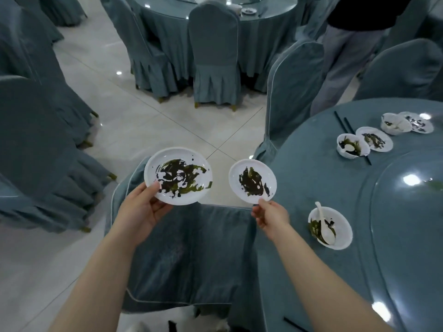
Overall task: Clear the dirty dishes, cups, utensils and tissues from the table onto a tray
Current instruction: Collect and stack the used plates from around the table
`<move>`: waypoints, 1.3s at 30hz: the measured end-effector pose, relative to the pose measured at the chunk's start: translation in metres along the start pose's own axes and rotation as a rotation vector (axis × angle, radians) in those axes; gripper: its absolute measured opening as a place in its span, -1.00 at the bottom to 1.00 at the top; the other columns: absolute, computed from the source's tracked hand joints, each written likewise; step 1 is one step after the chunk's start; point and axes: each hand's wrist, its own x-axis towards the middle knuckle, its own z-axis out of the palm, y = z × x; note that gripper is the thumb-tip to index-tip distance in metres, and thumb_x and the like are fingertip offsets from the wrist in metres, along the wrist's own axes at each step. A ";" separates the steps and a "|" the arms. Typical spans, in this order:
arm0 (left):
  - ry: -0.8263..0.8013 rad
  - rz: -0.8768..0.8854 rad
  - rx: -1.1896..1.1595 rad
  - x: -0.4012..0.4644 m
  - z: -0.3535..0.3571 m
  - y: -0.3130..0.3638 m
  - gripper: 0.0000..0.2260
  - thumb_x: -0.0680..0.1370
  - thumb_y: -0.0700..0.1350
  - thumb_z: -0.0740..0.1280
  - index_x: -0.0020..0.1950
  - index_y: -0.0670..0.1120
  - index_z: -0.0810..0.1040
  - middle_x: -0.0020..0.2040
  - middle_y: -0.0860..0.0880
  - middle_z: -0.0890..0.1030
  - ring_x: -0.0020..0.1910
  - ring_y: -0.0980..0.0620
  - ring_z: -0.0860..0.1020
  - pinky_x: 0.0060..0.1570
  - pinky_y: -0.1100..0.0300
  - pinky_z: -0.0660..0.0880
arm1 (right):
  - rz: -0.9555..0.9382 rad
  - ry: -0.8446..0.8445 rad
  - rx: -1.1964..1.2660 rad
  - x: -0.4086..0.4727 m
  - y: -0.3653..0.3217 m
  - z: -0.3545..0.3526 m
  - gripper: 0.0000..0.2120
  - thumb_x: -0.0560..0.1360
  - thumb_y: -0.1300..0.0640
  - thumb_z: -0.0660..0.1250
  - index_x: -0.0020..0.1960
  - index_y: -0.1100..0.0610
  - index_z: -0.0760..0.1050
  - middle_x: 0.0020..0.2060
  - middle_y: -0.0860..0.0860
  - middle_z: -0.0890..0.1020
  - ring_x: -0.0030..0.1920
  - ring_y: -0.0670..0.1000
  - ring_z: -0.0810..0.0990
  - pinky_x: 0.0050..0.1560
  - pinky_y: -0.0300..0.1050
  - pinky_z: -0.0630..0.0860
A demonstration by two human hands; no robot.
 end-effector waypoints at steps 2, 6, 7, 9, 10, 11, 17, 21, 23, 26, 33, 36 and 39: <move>-0.028 0.003 -0.024 0.005 -0.011 0.009 -0.84 0.60 -0.11 0.24 0.14 -0.09 0.52 -0.08 -0.09 0.71 -0.17 0.02 0.69 -0.31 0.22 0.59 | -0.083 -0.055 -0.055 -0.017 -0.007 0.013 -0.85 0.55 0.14 0.29 -0.19 0.12 0.46 -0.44 0.01 0.59 -0.43 -0.04 0.56 -0.44 -0.24 0.39; -0.081 0.023 -0.069 0.017 -0.048 0.037 -0.85 0.61 -0.11 0.22 0.10 -0.12 0.52 -0.22 -0.05 0.70 -0.30 0.09 0.67 -0.38 0.27 0.56 | -0.320 -0.084 -0.136 -0.061 -0.011 0.057 -0.81 0.57 0.15 0.22 -0.22 0.13 0.41 -0.50 -0.02 0.51 -0.44 -0.05 0.56 -0.32 -0.16 0.44; -0.096 0.034 -0.077 0.020 -0.062 0.047 -0.85 0.62 -0.10 0.22 0.10 -0.13 0.52 -0.22 -0.05 0.70 -0.30 0.09 0.67 -0.38 0.27 0.57 | -0.370 -0.086 -0.134 -0.074 -0.010 0.072 -0.80 0.58 0.15 0.20 -0.22 0.13 0.40 -0.50 -0.02 0.49 -0.43 -0.04 0.56 -0.34 -0.17 0.44; -0.110 0.046 -0.088 0.027 -0.097 0.066 -0.84 0.62 -0.10 0.22 0.11 -0.14 0.52 -0.19 -0.06 0.71 -0.27 0.07 0.67 -0.34 0.25 0.58 | -0.436 -0.088 -0.124 -0.097 -0.006 0.103 -0.81 0.59 0.15 0.18 -0.20 0.15 0.39 -0.50 -0.02 0.48 -0.42 -0.03 0.58 -0.33 -0.16 0.46; -0.111 0.051 -0.086 0.029 -0.117 0.076 -0.83 0.62 -0.10 0.22 0.11 -0.15 0.52 -0.17 -0.07 0.71 -0.26 0.06 0.68 -0.33 0.24 0.58 | -0.455 -0.093 -0.112 -0.108 -0.001 0.121 -0.82 0.59 0.15 0.17 -0.18 0.16 0.40 -0.50 -0.02 0.49 -0.42 -0.04 0.58 -0.33 -0.16 0.46; -0.111 0.058 -0.079 0.032 -0.138 0.086 -0.83 0.62 -0.10 0.22 0.11 -0.16 0.52 -0.15 -0.08 0.71 -0.24 0.05 0.68 -0.32 0.24 0.59 | -0.462 -0.100 -0.094 -0.118 0.004 0.140 -0.82 0.59 0.16 0.17 -0.17 0.16 0.41 -0.49 -0.02 0.52 -0.41 -0.03 0.59 -0.33 -0.15 0.46; -0.151 0.090 0.023 0.043 -0.257 0.135 -0.84 0.62 -0.10 0.22 0.15 -0.06 0.54 -0.06 -0.08 0.71 -0.17 0.02 0.69 -0.28 0.22 0.59 | -0.463 -0.258 -0.117 -0.172 0.043 0.267 -0.85 0.59 0.19 0.18 -0.12 0.14 0.47 -0.35 -0.02 0.65 -0.38 -0.03 0.63 -0.35 -0.16 0.45; -0.158 0.101 0.050 0.037 -0.315 0.159 -0.84 0.62 -0.07 0.24 0.12 0.02 0.59 -0.06 -0.08 0.70 -0.19 0.03 0.68 -0.28 0.21 0.58 | -0.395 -0.382 -0.237 -0.195 0.065 0.340 -0.88 0.60 0.14 0.19 -0.02 0.13 0.49 -0.20 0.04 0.69 -0.27 0.02 0.69 -0.29 -0.16 0.55; -0.162 0.085 0.046 0.037 -0.335 0.167 -0.84 0.61 -0.07 0.24 0.10 0.03 0.60 -0.09 -0.07 0.70 -0.21 0.04 0.67 -0.28 0.21 0.58 | -0.368 -0.441 -0.286 -0.203 0.072 0.370 -0.87 0.60 0.12 0.19 0.00 0.14 0.49 -0.14 0.08 0.69 -0.22 0.07 0.71 -0.25 -0.12 0.58; -0.172 0.065 0.044 0.045 -0.354 0.176 -0.82 0.61 -0.06 0.24 0.14 -0.02 0.59 -0.09 -0.06 0.69 -0.21 0.04 0.66 -0.27 0.21 0.58 | -0.322 -0.485 -0.293 -0.211 0.076 0.408 -0.85 0.60 0.12 0.19 0.01 0.19 0.47 -0.16 0.12 0.69 -0.21 0.16 0.71 -0.27 -0.10 0.61; -0.195 0.018 0.040 0.088 -0.362 0.195 -0.79 0.61 -0.02 0.25 0.17 -0.01 0.60 -0.06 -0.07 0.68 -0.14 0.02 0.66 -0.23 0.19 0.59 | -0.279 -0.511 -0.313 -0.184 0.054 0.453 -0.88 0.52 0.26 0.29 0.03 0.19 0.39 -0.13 0.19 0.67 -0.28 0.11 0.69 -0.28 -0.12 0.58; -0.188 -0.023 0.077 0.123 -0.351 0.206 -0.81 0.60 0.01 0.26 0.10 0.02 0.63 -0.12 -0.08 0.68 -0.18 -0.01 0.67 -0.28 0.21 0.58 | -0.335 -0.553 -0.430 -0.153 0.030 0.468 -0.74 0.49 0.31 0.30 0.14 0.12 0.44 -0.17 0.16 0.66 -0.33 0.01 0.65 -0.29 -0.19 0.57; -0.186 -0.055 0.152 0.168 -0.327 0.222 -0.82 0.61 0.01 0.24 0.04 0.05 0.64 -0.16 -0.11 0.69 -0.20 -0.05 0.68 -0.36 0.24 0.57 | -0.426 -0.570 -0.477 -0.114 -0.006 0.480 -0.71 0.48 0.35 0.32 0.15 0.11 0.54 -0.25 0.13 0.58 -0.39 -0.06 0.61 -0.33 -0.27 0.53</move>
